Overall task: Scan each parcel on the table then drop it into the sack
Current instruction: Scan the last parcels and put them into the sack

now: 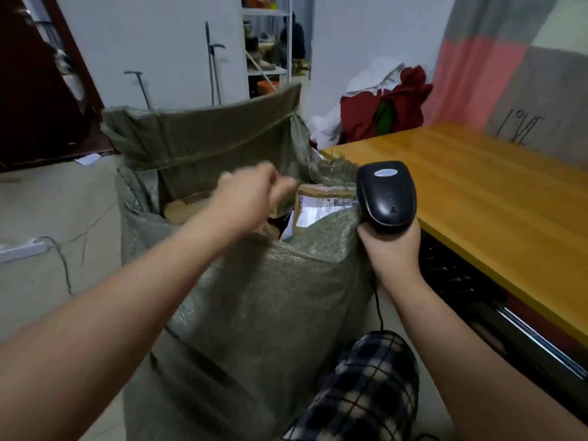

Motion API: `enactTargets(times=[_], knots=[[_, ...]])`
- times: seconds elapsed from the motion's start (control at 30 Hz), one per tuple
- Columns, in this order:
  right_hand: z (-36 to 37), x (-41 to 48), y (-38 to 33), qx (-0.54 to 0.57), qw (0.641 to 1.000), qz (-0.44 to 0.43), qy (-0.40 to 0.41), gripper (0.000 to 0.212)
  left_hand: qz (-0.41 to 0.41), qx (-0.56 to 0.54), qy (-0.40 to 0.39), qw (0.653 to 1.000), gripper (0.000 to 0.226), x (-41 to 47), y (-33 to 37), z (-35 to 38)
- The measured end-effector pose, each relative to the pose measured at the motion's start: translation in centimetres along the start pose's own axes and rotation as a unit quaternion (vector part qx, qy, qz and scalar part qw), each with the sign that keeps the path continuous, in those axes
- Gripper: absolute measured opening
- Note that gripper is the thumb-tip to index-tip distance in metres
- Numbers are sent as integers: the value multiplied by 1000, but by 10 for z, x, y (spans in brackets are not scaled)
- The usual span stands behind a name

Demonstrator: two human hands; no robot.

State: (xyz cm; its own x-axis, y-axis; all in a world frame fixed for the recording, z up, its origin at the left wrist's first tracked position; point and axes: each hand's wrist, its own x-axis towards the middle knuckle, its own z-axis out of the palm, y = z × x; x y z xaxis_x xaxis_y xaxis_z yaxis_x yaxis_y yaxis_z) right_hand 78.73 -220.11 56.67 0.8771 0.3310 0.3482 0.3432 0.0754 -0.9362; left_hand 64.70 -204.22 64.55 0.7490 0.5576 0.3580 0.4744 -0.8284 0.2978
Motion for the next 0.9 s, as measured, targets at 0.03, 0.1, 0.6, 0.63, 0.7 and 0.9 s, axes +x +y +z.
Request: enactTargets(times=[0.03, 0.1, 0.6, 0.63, 0.7, 0.9], knots=[[-1, 3, -3, 5, 1000, -7, -1, 63, -11, -7, -122, 992, 66, -8, 7, 13], [-6, 7, -6, -10, 1000, -20, -20, 59, -47, -92, -286, 953, 92, -27, 20, 37], [-8, 12, -20, -56, 994, 8, -94, 53, 33, 86, 61, 994, 8, -22, 21, 23], [-7, 15, -28, -33, 996, -5, -79, 48, 29, 61, 103, 992, 9, -22, 23, 20], [-6, 17, -33, -24, 995, -24, -97, 42, -3, 28, 109, 994, 10, -21, 21, 18], [-12, -8, 10, -103, 979, 35, -173, 56, -2, 64, -27, 998, 18, -43, 7, 50]])
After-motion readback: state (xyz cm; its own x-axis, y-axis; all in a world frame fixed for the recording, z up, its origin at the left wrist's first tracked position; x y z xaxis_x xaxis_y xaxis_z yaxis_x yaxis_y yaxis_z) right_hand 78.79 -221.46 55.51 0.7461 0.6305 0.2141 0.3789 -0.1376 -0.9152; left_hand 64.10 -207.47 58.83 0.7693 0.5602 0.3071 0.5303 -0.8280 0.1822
